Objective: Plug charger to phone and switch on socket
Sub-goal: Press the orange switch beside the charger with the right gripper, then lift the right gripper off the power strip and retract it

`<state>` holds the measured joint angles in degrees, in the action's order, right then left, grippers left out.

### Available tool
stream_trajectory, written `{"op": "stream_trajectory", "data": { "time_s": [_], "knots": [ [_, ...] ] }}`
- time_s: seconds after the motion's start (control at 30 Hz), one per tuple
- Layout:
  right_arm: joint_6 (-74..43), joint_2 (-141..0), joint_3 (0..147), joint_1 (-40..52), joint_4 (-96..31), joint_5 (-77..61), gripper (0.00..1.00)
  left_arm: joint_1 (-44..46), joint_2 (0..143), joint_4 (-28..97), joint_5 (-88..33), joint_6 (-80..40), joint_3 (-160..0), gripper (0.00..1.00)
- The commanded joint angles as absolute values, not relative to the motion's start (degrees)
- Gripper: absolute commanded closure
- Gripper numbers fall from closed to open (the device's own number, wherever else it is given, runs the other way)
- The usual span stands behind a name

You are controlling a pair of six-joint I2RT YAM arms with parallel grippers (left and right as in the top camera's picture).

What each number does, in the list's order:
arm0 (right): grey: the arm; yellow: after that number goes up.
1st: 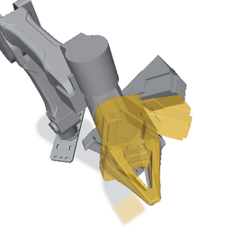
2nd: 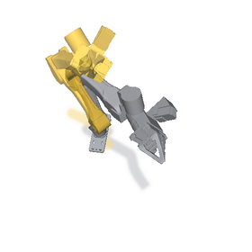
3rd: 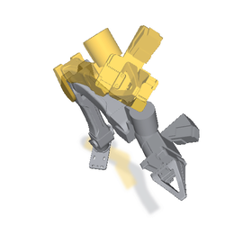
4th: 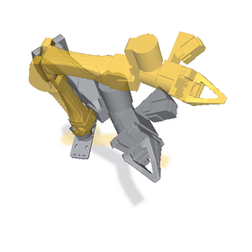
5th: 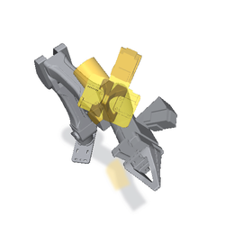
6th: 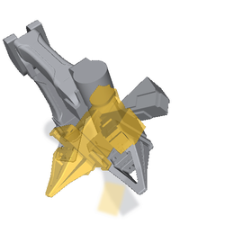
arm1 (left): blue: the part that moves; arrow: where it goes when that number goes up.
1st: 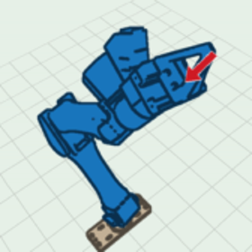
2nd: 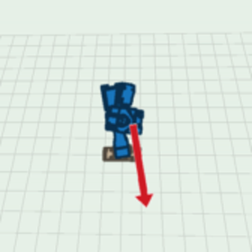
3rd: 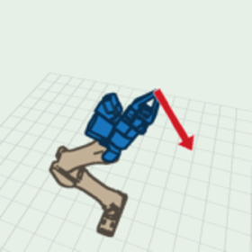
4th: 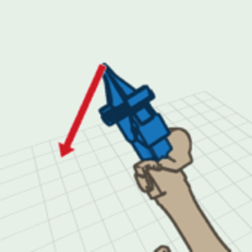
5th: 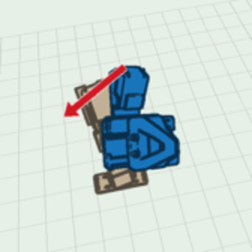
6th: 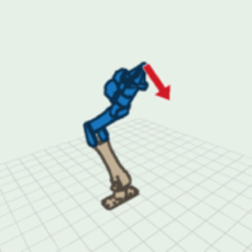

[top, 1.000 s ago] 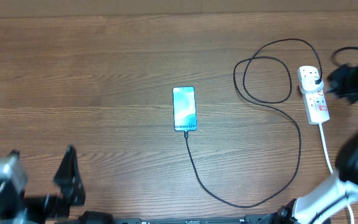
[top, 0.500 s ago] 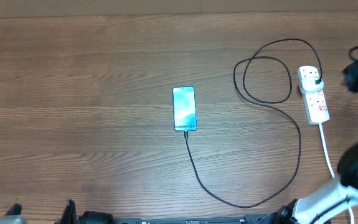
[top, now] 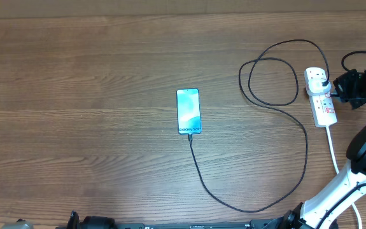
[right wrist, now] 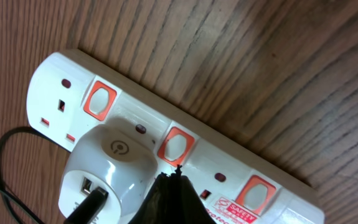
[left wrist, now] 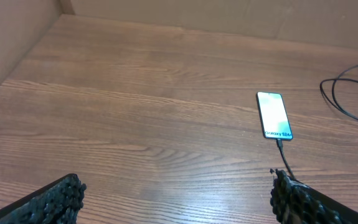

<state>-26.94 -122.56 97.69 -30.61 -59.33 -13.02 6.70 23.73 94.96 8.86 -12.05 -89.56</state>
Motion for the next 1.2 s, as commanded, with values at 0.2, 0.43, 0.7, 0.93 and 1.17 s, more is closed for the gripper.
{"op": "stream_trajectory", "data": {
  "time_s": [0.2, 0.43, 0.7, 0.93, 1.17],
  "knots": [
    [-27.16, -124.49, 98.21, -29.21, -56.86, -13.74, 0.96, 6.35, 23.07, 94.91, 9.41, -12.91, -89.67, 0.00],
    [-27.16, -124.55, 98.21, -29.19, -56.64, -14.46, 0.96, 6.35, 23.07, 94.91, 9.41, -12.91, -89.67, 0.00],
    [-24.93, -129.91, 98.21, -25.76, -58.41, -15.00, 0.96, 6.35, 23.07, 94.91, 9.41, -12.91, -89.69, 0.00],
    [-25.02, -129.62, 98.65, -23.46, -59.57, -12.88, 0.96, 6.35, 23.07, 94.94, 9.41, -12.91, -89.67, 0.00],
    [-25.26, -121.54, 101.78, -24.91, -65.54, -5.04, 0.96, 6.35, 23.07, 94.89, 9.41, -12.91, -89.69, 0.00]
  ]
}}
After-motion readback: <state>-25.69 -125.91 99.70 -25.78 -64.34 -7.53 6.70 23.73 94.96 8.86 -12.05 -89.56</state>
